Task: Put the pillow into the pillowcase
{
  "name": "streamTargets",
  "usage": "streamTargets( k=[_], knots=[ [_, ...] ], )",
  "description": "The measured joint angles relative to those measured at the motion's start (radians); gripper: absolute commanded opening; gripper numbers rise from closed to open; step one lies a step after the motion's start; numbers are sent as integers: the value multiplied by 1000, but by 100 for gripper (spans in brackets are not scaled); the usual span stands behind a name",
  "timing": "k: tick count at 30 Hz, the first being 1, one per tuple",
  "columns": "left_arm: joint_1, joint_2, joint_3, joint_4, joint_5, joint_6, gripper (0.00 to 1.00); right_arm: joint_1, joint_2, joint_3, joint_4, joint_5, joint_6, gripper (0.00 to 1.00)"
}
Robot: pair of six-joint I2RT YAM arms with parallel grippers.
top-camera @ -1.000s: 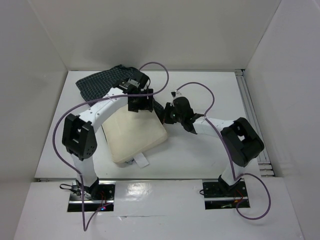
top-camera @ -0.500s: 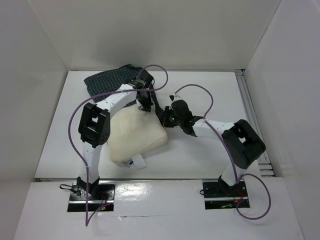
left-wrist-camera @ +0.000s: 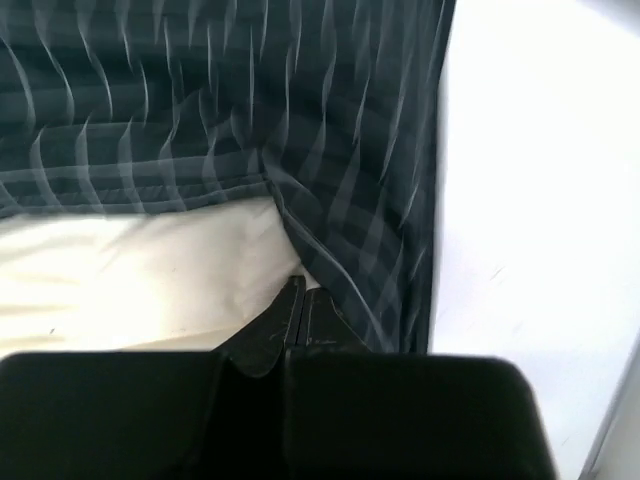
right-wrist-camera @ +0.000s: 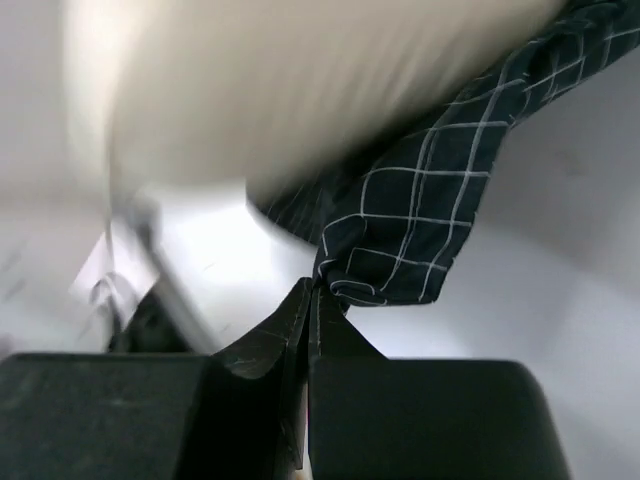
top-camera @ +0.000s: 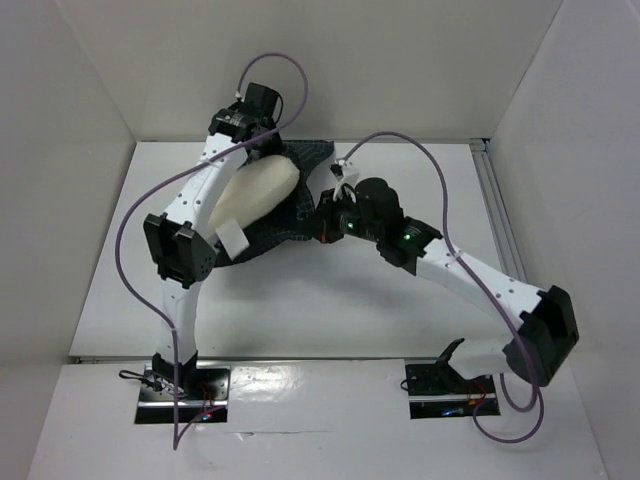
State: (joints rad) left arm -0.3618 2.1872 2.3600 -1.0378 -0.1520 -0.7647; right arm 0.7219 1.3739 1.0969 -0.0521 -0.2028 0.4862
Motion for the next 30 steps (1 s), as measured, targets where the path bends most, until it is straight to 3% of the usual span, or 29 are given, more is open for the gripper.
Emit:
streamTargets(
  k=[3, 8, 15, 17, 19, 21, 22, 24, 25, 28, 29, 30],
  knots=[
    [11, -31, 18, 78, -49, -21, 0, 45, -88, -29, -43, -72, -14, 0],
    [-26, -14, -84, 116, -76, -56, 0, 52, -137, -149, -124, -98, -15, 0],
    [-127, 50, -295, 216, 9, -76, 0, 29, -182, -176, -340, 55, -24, 0],
    [-130, 47, -322, 246, 43, -61, 16, 7, -217, -187, -411, 118, 1, 0],
    [-128, 34, -335, 282, 89, -34, 40, -27, -251, -189, -468, 185, 35, 2],
    [-125, 11, -341, 307, 125, 2, 64, -70, -269, -189, -515, 245, 78, 37],
    [-123, -7, -345, 319, 140, 18, 70, -89, -274, -189, -545, 273, 99, 53],
    [-120, -43, -345, 318, 151, 56, 70, -117, -275, -189, -597, 340, 129, 73],
    [-117, -60, -344, 315, 154, 65, 70, -124, -274, -188, -620, 367, 141, 79],
    [-108, -110, -331, 299, 154, 105, 62, -126, -273, -174, -694, 451, 161, 80],
    [-100, -132, -331, 298, 153, 113, 46, -126, -273, -161, -716, 478, 164, 79],
    [-95, -154, -334, 295, 152, 111, 38, -126, -273, -142, -736, 499, 158, 79]
  ],
)
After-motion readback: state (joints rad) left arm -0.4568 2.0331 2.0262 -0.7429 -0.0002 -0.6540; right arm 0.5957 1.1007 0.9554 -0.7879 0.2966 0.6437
